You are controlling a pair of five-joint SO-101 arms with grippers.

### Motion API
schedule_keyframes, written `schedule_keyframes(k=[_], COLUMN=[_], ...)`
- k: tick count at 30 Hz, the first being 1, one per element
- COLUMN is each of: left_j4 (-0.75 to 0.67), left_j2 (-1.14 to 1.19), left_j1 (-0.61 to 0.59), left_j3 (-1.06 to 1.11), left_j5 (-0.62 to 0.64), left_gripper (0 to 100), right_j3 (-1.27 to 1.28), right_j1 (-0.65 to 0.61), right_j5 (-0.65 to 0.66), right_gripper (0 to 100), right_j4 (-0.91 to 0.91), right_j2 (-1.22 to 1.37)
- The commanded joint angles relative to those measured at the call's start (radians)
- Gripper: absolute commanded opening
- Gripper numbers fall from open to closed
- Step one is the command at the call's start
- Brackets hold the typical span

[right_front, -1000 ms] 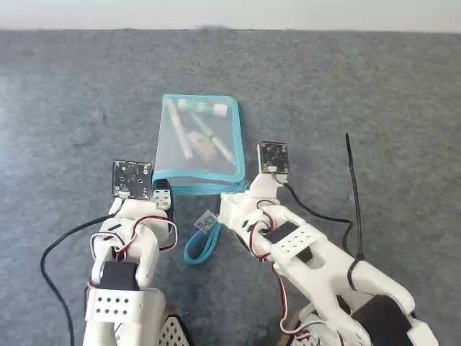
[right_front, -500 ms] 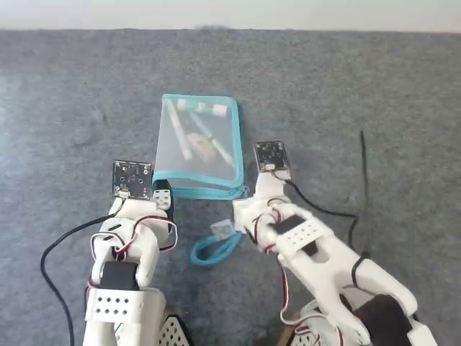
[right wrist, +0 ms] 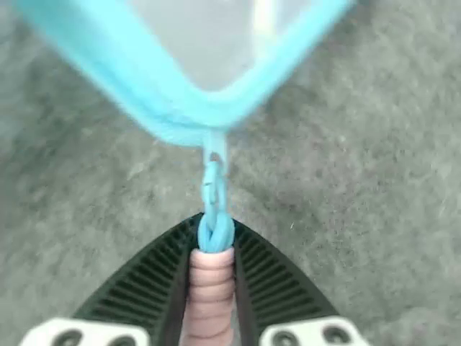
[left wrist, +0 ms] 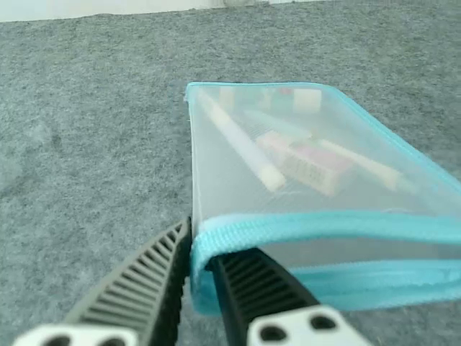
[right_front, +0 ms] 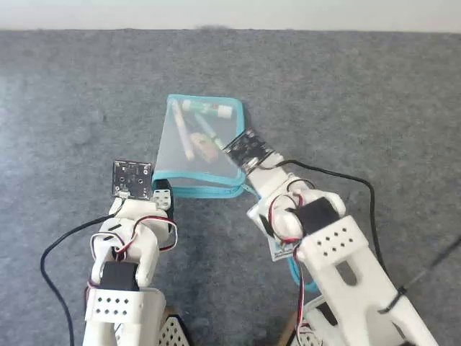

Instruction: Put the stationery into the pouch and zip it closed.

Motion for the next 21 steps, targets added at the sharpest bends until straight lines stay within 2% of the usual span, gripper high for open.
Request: schedule_keyframes(k=[1, 10, 14, 21], left_j4=[-0.029, -0.029, -0.029, -0.031], left_j2=[-0.002, 0.0, 0.002, 0.002], left_j1=[0.049, 0.146, 0.161, 0.164], left_j3=[-0.027, -0.025, -0.025, -0.016], left_j5=[-0.011, -0.011, -0.011, -0.029], left_gripper=[1, 1, 1, 1], right_j3=[-0.153, -0.219, -0.219, -0.219], right_j1=[-0.11, -0.423, -0.469, -0.466], right_j5=[0.032, 0.095, 0.095, 0.095], right_gripper=[0.8, 0.8, 0.8, 0.8], right_j4=[0.099, 0.099, 0.093, 0.131], right_j2=[-0.058, -0.07, -0.114, -0.338])
